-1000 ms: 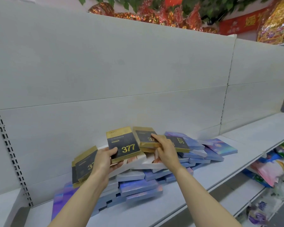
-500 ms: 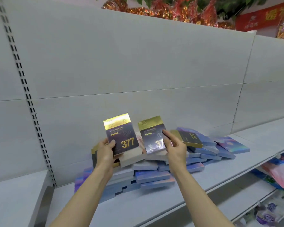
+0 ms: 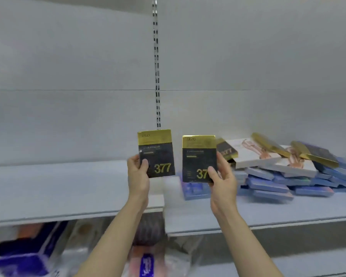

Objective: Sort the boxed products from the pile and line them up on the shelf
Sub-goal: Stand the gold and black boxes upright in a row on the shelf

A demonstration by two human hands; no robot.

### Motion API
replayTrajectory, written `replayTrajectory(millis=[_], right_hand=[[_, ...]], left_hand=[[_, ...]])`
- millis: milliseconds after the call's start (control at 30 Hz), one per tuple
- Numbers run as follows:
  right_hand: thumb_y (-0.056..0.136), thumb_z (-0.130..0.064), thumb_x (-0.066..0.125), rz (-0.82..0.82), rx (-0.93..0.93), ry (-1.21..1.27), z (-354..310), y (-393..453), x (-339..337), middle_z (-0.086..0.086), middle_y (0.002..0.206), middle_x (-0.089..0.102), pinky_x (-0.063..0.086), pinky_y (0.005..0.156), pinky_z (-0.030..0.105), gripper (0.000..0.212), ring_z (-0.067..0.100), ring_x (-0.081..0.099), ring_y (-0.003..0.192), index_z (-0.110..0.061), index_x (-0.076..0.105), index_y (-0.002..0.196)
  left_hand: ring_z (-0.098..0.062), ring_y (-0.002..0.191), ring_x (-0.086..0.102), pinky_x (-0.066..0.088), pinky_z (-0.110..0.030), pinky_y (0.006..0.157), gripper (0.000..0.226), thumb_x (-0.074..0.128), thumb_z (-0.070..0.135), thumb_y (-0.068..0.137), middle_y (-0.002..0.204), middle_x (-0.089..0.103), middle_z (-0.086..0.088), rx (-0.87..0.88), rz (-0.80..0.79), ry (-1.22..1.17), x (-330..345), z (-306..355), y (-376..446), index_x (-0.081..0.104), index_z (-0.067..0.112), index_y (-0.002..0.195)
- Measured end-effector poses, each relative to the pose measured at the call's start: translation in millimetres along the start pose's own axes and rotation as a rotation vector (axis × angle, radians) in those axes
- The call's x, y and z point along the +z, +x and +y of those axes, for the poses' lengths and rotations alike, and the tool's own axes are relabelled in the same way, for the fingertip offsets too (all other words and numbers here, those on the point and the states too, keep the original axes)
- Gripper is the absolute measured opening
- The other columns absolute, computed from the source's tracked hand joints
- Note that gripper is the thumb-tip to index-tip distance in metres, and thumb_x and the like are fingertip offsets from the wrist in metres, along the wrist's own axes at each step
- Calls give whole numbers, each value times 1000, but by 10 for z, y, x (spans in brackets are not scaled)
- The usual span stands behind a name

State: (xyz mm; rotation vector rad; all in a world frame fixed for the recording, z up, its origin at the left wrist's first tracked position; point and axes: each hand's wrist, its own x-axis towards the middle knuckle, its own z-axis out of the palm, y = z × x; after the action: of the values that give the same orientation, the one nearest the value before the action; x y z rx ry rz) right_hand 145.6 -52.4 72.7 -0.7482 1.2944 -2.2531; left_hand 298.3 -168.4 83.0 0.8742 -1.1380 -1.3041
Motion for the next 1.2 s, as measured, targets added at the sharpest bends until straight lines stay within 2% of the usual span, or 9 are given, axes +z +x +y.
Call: replayTrajectory(millis=[200,267,367,500,700,800,900,1033,1200], right_hand=[[96,6,49,-133,52,58,285,-866,1025,3,124,67,48,102,47,47,20,62,117,-24,57,132],[97,6,48,-173,81,66,371,-1139,1342,5,122,68,48,103,45,47,21,63,115,-24,56,131],[97,7,47,-221,118,58,500,-1535,1777,7,117,69,48,103,44,49,20,64,112,-28,56,130],[97,5,46,-267,187,44,671,-1976,2301,8,115,69,50,101,36,50,18,65,109,-25,54,137],[100,-3,47,-344,253,42,913,-2338,3055,1,111,69,54,94,35,45,14,65,107,-29,53,137],[100,-6,49,-375,267,40,1052,-2458,3435,-6,106,70,56,85,28,44,8,65,103,-31,53,135],[100,-5,49,-397,291,54,1249,-2497,3839,-1,107,69,57,83,28,44,10,67,102,-32,54,134],[100,-7,49,-435,287,30,1520,-2457,4372,-4,107,68,57,81,27,44,7,67,99,-33,52,135],[98,-1,48,-493,348,98,1815,-2426,4983,5,113,68,55,78,23,47,15,66,103,-28,52,137]], left_hand=[[-21,99,61,50,-46,96,19,45,13,102,110,63,2,57,107,57,-1361,320,-13,47,22,118],[-19,97,63,53,-40,86,20,44,13,102,110,64,2,90,134,66,-1795,405,-32,47,23,118],[-8,88,66,52,-21,68,24,41,11,104,110,64,-1,120,159,70,-2378,512,-100,45,25,122],[-2,84,67,51,-13,62,29,40,10,104,113,64,-3,124,233,69,-3071,646,-153,44,28,126],[-8,92,62,52,-24,73,27,38,16,106,110,61,2,97,386,28,-3921,872,-66,43,29,129],[-8,88,62,52,-23,68,29,39,15,105,107,62,3,92,435,26,-4293,966,86,46,25,132],[-8,84,64,53,-26,71,31,40,13,104,108,65,-1,103,487,18,-4667,1024,342,48,26,130],[-19,94,68,55,-43,88,31,40,13,103,110,69,-8,115,517,21,-5123,1066,734,52,33,123],[-4,71,67,54,-27,77,32,40,10,103,90,70,4,140,550,38,-5561,1179,1094,50,24,130]])
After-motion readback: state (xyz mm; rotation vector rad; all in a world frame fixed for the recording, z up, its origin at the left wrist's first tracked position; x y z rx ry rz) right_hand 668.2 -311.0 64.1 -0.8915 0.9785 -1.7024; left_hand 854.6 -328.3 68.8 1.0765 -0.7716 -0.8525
